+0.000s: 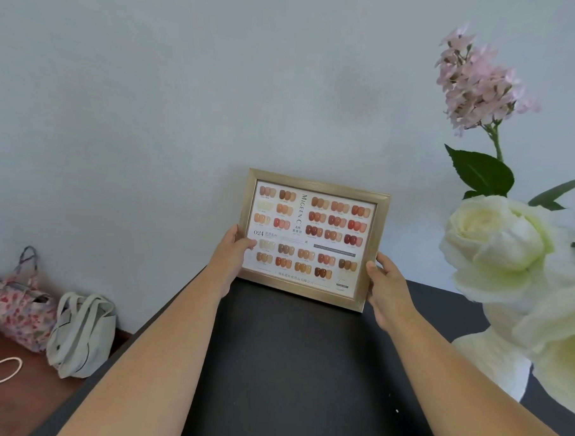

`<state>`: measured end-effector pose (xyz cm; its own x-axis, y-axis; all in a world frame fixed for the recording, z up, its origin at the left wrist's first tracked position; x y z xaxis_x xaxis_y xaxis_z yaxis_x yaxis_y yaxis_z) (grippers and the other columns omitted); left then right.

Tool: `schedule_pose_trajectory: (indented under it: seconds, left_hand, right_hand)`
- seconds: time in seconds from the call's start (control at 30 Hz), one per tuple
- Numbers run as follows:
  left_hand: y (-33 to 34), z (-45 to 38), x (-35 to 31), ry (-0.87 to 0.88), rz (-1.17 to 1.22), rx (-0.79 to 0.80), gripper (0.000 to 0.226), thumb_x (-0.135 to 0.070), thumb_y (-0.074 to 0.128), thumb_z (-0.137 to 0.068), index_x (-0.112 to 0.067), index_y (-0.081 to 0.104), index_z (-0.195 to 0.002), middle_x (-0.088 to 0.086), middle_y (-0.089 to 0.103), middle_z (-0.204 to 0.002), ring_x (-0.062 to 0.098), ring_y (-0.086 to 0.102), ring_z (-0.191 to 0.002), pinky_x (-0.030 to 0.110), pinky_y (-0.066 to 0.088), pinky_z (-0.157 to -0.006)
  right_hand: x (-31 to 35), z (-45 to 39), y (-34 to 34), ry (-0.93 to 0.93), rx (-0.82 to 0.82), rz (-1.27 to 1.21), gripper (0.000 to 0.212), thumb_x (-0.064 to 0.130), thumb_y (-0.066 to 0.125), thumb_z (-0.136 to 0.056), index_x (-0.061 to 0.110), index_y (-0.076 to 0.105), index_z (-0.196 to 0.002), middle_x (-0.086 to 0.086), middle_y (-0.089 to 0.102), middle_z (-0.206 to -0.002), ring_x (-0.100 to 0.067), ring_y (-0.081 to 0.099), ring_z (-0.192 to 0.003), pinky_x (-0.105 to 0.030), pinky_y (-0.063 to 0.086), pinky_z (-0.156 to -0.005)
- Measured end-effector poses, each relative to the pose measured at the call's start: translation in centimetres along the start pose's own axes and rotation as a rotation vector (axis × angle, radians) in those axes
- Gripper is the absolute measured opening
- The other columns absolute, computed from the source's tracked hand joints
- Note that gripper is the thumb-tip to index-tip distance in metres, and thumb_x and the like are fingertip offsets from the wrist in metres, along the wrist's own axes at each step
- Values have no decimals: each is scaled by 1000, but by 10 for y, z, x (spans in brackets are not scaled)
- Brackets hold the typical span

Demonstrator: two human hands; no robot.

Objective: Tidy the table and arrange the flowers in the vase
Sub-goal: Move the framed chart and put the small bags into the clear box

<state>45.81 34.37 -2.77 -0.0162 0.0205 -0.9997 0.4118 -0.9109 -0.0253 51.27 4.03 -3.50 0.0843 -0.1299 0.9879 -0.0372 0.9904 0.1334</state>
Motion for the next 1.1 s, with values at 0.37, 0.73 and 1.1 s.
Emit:
schedule_pose_trajectory:
  seconds: [0.37, 0.73, 1.1]
  left_hand:
    - [-1, 14, 6, -3, -113, 25, 56, -24, 56, -95, -22, 34, -146, -2, 54, -142, 23, 52, -129, 51, 43, -107]
    - [0, 36, 30, -2, -361, -144, 93, -37, 64, -92, -25, -2, -157, 4, 15, -163, 28, 21, -147, 51, 24, -117]
    - [-1, 80, 36, 13, -481, -108, 84, -29, 61, -93, -29, 8, -157, -1, 15, -164, 22, 23, -147, 43, 25, -116]
  right_hand:
    - [-3, 0, -4, 21, -56, 73, 30, 25, 46, -102, 33, 51, -131, 2, 65, -120, -23, 61, -114, -55, 49, -98]
    - [-33, 24, -11, 14, -199, 223, 45, 20, 56, -97, 33, 47, -139, 8, 63, -120, -5, 56, -94, -40, 46, -98]
    - [-32, 56, -23, 72, -131, 321, 57, 12, 55, -95, 32, 39, -146, 2, 57, -138, -20, 53, -124, -32, 41, -92]
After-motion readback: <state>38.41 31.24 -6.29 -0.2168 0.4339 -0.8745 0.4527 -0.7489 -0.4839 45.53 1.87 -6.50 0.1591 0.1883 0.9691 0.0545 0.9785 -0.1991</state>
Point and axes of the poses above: each hand's wrist, its own z-axis away from the middle knuckle, its own y-axis out of the palm, x = y × z, the point moved 6 cm from there along -z, towards the middle knuckle
